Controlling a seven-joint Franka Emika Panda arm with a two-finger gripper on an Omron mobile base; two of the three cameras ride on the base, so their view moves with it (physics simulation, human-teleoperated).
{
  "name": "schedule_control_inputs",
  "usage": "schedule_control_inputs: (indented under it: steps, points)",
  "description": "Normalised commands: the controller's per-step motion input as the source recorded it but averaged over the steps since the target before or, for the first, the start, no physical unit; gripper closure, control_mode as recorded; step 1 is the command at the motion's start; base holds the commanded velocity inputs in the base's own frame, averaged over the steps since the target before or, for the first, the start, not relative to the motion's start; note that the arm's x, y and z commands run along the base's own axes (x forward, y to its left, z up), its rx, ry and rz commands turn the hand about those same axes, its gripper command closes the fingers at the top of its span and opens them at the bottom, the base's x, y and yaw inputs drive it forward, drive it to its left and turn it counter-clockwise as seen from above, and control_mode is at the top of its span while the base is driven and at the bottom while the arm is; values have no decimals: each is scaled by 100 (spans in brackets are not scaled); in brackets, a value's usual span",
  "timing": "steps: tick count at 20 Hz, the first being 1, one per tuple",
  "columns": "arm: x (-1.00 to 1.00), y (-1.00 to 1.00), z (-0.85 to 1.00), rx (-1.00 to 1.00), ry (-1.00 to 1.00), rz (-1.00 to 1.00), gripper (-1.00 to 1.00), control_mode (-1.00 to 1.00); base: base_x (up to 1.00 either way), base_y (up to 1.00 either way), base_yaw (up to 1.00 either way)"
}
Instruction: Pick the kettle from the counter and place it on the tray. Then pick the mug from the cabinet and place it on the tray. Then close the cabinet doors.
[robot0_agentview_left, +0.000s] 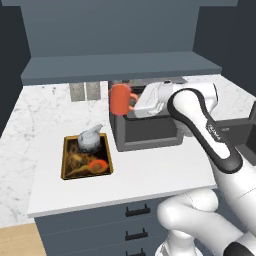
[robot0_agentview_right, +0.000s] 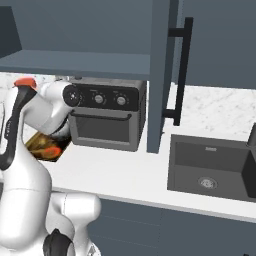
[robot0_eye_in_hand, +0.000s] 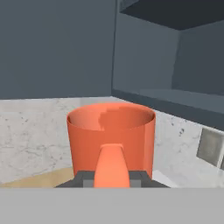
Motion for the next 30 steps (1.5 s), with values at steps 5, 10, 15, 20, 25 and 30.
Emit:
schedule_control_inputs:
  steps: [5,10,15,20,25,30]
  points:
    - [-51,47,-57,-9,0,19,100,-100,0,0,0]
    - [-35,34,-61,-6,0,15,100,-100,0,0,0]
    - [-19,18,-69,-2,0,6,100,-100,0,0,0]
    - [-1,5,-70,-5,0,1,100,-100,0,0,0]
    - [19,0,-62,-2,0,3,100,-100,0,0,0]
    - [39,0,-61,0,0,9,100,-100,0,0,0]
